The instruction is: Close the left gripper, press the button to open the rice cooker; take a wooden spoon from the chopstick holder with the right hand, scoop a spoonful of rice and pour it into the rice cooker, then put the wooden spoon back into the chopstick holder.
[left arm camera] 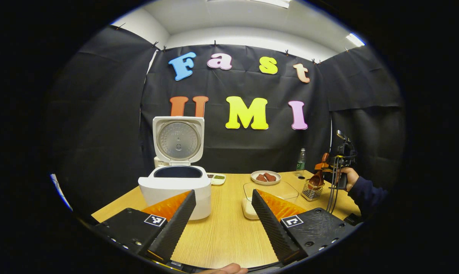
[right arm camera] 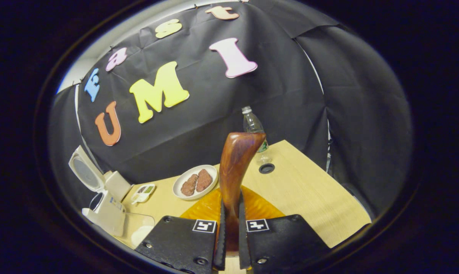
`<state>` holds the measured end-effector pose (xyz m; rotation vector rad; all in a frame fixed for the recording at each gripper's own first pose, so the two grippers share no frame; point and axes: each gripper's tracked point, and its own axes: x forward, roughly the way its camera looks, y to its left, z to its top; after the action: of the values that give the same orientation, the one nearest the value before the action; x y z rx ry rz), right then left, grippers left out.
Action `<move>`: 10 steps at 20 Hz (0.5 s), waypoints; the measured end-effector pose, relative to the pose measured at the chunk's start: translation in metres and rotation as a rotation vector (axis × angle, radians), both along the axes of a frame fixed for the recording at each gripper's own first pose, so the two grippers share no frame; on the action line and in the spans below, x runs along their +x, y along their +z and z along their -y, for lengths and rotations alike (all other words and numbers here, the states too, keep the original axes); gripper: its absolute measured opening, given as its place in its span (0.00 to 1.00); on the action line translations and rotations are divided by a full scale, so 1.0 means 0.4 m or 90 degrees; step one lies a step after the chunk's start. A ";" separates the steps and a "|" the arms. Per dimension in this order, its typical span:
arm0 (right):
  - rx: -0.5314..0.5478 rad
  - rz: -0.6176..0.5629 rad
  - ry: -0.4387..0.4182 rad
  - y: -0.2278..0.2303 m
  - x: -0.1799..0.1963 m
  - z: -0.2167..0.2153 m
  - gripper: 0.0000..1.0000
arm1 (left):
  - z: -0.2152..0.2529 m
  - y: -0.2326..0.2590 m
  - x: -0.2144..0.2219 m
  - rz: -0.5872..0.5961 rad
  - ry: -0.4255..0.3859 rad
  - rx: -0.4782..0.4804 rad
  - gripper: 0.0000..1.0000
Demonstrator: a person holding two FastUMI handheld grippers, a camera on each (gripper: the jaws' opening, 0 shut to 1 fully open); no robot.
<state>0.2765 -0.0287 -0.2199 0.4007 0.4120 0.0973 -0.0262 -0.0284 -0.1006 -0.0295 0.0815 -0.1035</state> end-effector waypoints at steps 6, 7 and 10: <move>-0.069 0.103 -0.033 0.178 -0.082 -0.091 0.16 | -0.014 -0.009 -0.001 0.000 -0.018 0.008 0.94; -0.066 0.114 -0.033 0.200 -0.098 -0.121 0.16 | -0.014 -0.009 0.002 0.001 -0.022 0.006 0.94; -0.081 0.158 0.007 0.267 -0.150 -0.246 0.16 | -0.023 -0.013 0.001 0.003 -0.026 0.001 0.94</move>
<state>0.2164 0.0699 -0.1129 0.2561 0.1753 0.1295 -0.0259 -0.0191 -0.1059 -0.0264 0.0775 -0.1442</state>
